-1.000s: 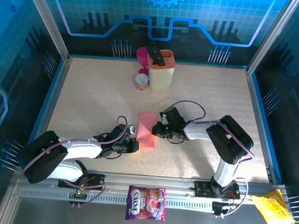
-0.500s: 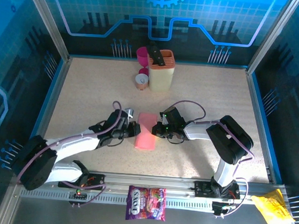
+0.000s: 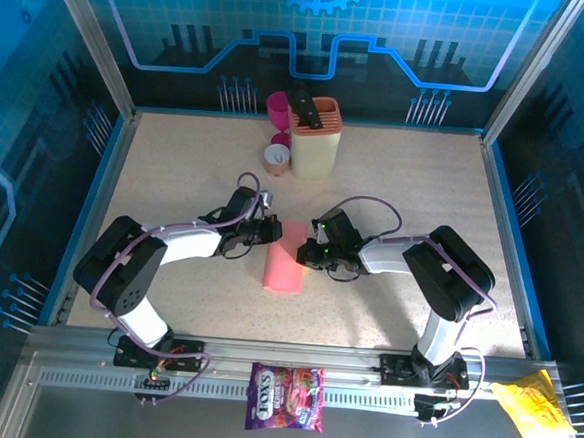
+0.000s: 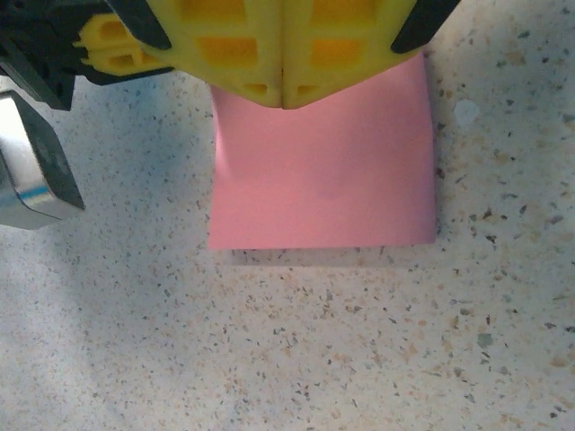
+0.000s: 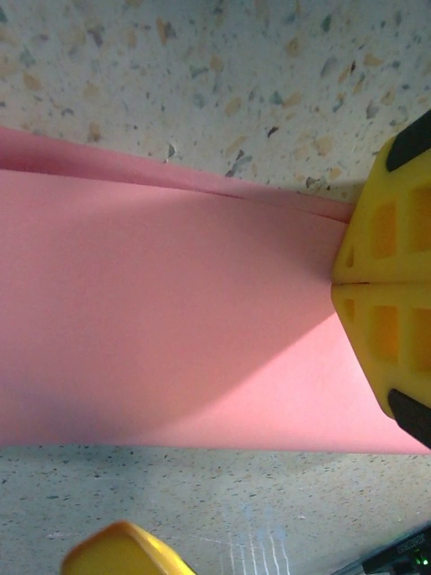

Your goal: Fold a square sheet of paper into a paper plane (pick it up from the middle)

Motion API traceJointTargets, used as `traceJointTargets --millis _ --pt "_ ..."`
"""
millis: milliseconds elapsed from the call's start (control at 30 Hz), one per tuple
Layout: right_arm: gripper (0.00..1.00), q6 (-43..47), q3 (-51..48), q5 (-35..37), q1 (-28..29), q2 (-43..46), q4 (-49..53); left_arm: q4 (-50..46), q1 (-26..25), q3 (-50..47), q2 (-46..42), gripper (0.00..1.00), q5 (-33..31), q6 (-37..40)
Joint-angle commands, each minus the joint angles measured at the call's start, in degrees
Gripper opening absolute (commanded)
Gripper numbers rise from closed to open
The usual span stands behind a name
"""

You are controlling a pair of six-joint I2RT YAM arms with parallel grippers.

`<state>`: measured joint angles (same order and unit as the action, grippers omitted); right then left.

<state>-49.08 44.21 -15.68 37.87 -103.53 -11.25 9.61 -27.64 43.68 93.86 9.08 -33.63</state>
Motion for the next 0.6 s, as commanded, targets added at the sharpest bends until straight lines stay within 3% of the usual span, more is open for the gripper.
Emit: traceJointTargets --millis 0,567 --pt "0.00 2.15 -4.15 8.17 1.16 -8.09 11.80 1.20 0.90 1.99 1.91 0.07 2.14 2.63" --pt "0.00 2.94 -3.69 7.87 1.16 -8.97 11.89 1.47 2.20 3.00 8.48 0.06 0.58 5.11"
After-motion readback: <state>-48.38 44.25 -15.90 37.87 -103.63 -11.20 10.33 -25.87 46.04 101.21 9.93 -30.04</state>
